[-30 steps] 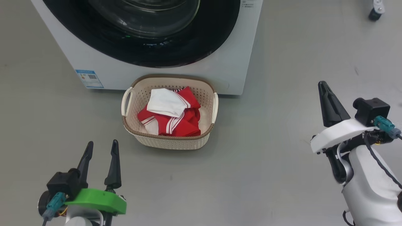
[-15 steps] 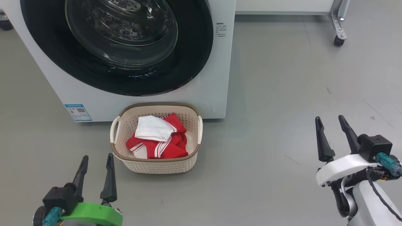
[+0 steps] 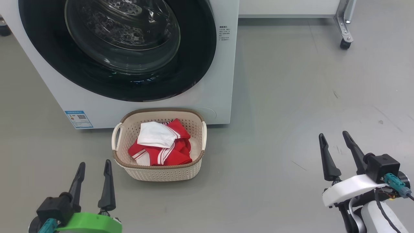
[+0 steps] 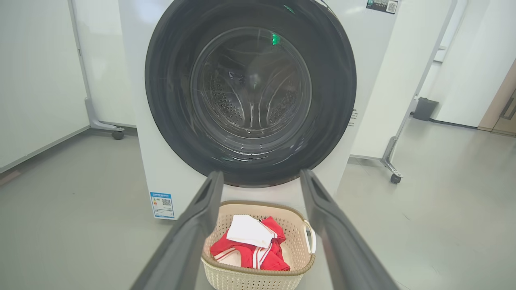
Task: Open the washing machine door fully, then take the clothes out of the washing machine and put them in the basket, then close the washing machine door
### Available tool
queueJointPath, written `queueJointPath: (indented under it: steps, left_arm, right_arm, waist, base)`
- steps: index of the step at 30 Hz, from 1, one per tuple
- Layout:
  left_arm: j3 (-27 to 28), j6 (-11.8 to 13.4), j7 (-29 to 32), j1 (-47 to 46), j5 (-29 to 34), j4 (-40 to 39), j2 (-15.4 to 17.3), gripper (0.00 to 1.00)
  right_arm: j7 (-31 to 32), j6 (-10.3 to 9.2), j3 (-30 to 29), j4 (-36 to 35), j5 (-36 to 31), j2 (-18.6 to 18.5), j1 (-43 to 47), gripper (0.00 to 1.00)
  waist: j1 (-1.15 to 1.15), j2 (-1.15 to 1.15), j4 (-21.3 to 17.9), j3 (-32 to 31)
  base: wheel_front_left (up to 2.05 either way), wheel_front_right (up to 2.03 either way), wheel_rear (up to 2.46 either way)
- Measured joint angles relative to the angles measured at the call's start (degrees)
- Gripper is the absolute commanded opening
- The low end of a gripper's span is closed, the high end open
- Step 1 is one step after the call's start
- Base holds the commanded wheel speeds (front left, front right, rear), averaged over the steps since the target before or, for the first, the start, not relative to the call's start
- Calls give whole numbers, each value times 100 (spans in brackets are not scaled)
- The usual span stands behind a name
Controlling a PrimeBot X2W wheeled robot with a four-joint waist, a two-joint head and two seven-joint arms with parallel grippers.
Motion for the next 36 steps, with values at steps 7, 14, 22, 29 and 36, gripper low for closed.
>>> queueJointPath:
  steps: [7,14,22,29,36]
  left_arm:
    - [-67,-1,0,102,43,131,1,100]
    - [-127,-1,1,154,159,241,-1,100]
    - [-141,-44,1,155,136,255,-1,100]
    - [-144,-45,1,185,-53,324,-1,100]
    - [-151,-51,1,185,-62,323,-1,100]
  right_arm:
    - [0,-4,-37,-210,-56,9,151,100]
    - [0,-54,-68,-328,-90,38,275,100]
    - [0,-94,-90,-430,-137,77,394,100]
    - [0,-94,-123,-487,-144,90,507,100]
    - [0,-94,-171,-548,-146,89,544,100]
  waist:
    - [0,0,-3,3]
    - [0,0,-6,-4]
    - [0,0,-9,2]
    - [0,0,-12,29]
    - [0,0,-19,55]
  base:
    - [0,0,0]
    - [0,0,0]
    - [0,0,0]
    - [0,0,0]
    - [0,0,0]
